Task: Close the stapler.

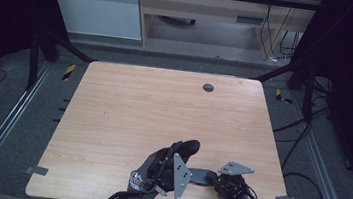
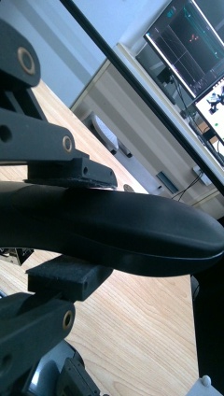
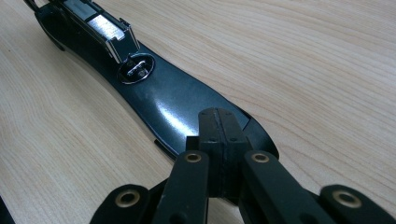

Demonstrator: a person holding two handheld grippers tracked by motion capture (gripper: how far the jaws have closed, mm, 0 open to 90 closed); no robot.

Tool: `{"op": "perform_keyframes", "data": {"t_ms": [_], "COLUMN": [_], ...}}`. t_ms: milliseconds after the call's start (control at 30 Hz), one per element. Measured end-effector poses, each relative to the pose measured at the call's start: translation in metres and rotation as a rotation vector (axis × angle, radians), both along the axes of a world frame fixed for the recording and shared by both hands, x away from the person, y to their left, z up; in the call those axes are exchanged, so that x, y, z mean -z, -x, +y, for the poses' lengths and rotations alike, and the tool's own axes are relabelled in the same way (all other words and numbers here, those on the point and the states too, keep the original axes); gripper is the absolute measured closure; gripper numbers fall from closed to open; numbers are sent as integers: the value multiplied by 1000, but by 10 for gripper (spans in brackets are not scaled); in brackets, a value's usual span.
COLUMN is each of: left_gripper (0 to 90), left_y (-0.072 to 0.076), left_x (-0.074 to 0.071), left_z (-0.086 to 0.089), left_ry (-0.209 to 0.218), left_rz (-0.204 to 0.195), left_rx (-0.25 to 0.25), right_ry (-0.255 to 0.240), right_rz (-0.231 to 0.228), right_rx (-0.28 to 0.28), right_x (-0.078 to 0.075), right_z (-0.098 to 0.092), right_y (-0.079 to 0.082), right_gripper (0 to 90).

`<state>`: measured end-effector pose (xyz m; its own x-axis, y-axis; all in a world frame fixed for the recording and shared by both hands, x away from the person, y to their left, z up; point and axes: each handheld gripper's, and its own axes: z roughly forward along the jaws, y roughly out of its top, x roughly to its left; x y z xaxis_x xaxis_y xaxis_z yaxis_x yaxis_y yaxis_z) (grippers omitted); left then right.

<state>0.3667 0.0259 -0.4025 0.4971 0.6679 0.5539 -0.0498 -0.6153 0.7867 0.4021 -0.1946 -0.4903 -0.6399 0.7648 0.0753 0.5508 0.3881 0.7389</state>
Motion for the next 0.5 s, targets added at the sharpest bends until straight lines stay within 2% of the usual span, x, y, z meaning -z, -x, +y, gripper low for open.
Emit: {"op": "perform_keyframes", "data": {"t_ms": [500], "left_gripper": [573], "left_y": [1], "left_x": [7], "left_z": [-12], "left_ry": [-48], "left_rz": [-15], "left_rx": [-2], "right_ry": [9], "right_rz": [9], "right_rx": [-2], "right_x": [-1], "right_z": [-1], "right_y": [0], "right_gripper": [900]}}
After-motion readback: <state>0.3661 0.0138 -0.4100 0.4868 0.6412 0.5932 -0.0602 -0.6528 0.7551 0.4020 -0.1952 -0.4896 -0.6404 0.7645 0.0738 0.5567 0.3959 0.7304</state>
